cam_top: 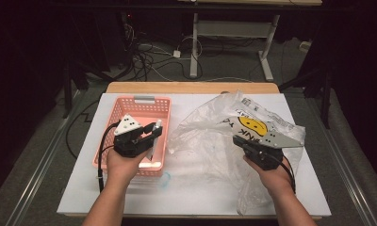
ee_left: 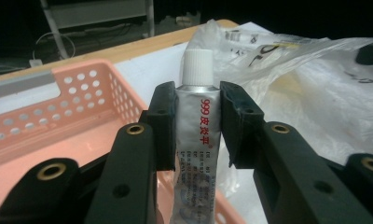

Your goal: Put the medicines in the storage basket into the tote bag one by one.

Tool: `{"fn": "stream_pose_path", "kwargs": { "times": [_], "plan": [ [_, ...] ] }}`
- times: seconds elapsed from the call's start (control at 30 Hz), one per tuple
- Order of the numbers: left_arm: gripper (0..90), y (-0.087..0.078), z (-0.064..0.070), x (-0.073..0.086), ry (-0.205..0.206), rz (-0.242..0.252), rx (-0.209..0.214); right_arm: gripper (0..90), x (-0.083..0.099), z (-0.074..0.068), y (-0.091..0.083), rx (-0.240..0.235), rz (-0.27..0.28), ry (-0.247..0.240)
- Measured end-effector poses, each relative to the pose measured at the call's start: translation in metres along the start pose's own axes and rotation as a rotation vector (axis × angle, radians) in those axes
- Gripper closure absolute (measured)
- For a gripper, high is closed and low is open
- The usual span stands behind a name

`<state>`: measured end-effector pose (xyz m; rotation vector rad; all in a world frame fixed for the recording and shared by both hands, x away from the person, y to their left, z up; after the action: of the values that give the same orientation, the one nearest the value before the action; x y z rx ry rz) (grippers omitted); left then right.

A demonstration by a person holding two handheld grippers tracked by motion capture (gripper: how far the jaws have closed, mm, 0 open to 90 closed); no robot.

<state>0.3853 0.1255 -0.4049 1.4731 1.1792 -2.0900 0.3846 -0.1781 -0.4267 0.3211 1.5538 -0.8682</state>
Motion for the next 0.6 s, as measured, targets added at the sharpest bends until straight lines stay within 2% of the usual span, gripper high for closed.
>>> {"fn": "stream_pose_path", "kwargs": {
  "times": [0.23, 0.33, 0.6],
  "plan": [
    [66.4, -0.005, 0.012, -0.010, 0.019, 0.026, 0.012, 90.0, -0.001, 0.000, -0.001, 0.001, 0.004, -0.002],
    [66.4, -0.006, 0.019, -0.014, 0.010, 0.043, 0.053, 90.0, -0.001, 0.000, -0.001, 0.001, 0.005, -0.002],
    [66.4, -0.001, 0.039, -0.017, 0.034, 0.049, 0.106, 90.0, -0.001, -0.001, 0.000, -0.001, 0.003, -0.007]
  ]
}}
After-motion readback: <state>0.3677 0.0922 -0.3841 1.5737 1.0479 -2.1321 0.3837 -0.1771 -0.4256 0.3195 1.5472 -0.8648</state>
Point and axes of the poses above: each handheld gripper's, and its own axes: y roughly forward along the jaws, x roughly out of its underside, z roughly to its right, the point moved 7 cm from there along y, roughly forward along the jaws, and after that the axes turned 1 degree about -y, right-handed, at the moved point
